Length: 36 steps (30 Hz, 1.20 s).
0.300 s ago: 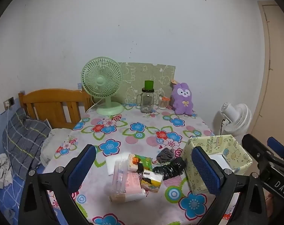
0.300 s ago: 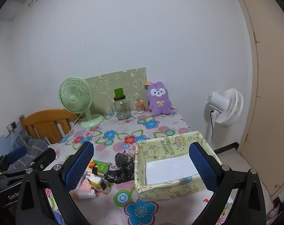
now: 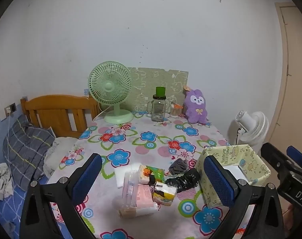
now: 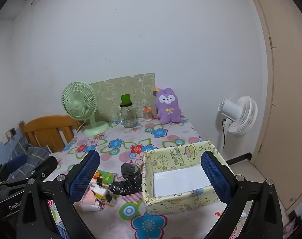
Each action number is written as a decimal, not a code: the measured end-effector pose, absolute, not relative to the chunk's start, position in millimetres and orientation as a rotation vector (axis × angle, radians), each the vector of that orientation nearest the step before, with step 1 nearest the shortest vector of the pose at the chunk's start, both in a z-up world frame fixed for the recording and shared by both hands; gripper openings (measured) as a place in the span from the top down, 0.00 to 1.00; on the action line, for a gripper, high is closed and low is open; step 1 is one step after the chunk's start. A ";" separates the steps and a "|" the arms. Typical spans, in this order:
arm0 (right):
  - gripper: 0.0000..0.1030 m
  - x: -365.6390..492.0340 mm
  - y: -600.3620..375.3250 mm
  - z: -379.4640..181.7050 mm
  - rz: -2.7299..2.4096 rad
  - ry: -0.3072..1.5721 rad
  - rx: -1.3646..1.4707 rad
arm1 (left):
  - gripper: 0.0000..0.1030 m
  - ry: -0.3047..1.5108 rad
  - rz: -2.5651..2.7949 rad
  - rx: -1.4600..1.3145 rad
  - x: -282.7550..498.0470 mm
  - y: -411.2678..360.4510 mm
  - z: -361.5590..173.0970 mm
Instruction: Organize soft objects
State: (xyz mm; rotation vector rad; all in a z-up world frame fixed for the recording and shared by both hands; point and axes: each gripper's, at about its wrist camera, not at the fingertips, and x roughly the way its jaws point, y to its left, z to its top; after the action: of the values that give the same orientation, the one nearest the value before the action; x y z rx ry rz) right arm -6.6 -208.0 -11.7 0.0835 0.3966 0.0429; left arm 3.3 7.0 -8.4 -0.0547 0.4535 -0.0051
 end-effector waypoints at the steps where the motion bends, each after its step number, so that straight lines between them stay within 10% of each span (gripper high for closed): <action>1: 0.00 -6.1 -206.6 -12.0 0.041 0.397 0.082 | 0.00 0.458 -0.005 -0.053 4.1 7.4 -9.2; 36: 0.00 -4.1 -198.5 -16.2 0.031 0.409 0.057 | 0.00 0.461 -0.007 -0.025 2.7 7.3 -11.0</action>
State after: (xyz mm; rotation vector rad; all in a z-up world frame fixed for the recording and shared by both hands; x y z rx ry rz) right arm -4.1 -198.5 -16.2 0.0573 0.4093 0.0311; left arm 2.7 7.3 -11.0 -0.0253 0.4610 -0.0067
